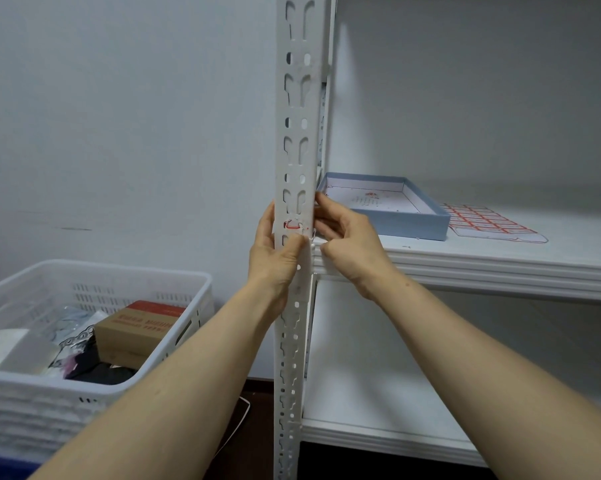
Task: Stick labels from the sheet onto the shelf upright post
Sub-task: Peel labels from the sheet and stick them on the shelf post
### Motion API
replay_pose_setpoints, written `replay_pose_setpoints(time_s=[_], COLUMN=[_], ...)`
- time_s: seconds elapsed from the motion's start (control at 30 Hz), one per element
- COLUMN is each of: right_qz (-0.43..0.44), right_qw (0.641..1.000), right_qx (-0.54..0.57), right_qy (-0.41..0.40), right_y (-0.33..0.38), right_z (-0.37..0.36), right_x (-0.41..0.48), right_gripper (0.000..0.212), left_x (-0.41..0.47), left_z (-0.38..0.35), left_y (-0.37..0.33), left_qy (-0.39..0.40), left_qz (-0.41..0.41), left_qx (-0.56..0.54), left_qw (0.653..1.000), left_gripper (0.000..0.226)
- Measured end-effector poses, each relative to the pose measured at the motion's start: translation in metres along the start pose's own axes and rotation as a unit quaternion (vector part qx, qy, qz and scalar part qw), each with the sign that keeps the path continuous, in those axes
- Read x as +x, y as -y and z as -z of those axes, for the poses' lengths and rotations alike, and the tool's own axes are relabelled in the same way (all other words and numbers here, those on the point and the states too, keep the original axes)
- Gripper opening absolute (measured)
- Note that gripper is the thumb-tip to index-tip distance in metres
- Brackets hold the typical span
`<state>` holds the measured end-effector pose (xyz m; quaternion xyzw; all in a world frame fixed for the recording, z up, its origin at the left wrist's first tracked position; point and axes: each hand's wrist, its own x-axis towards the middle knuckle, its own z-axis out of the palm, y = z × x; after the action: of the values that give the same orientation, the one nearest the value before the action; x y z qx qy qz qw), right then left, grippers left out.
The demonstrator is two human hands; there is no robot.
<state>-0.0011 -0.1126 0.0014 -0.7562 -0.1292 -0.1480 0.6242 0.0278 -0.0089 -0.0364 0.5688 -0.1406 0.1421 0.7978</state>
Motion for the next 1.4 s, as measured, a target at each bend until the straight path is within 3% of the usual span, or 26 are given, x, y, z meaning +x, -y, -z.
replay_pose_setpoints(time_s=[1.4], right_qz=[-0.002], right_qw=[1.000], right_qx=[-0.006], right_qy=[0.003], right_y=[0.0039], right_z=[-0.0002], right_x=[-0.0051], right_gripper=[0.087], left_x=[-0.0022], left_z=[-0.0055], left_y=[-0.0025], left_qy=[-0.018], left_qz=[-0.003], left_qx=[-0.025], left_qw=[1.000], left_gripper=[0.060])
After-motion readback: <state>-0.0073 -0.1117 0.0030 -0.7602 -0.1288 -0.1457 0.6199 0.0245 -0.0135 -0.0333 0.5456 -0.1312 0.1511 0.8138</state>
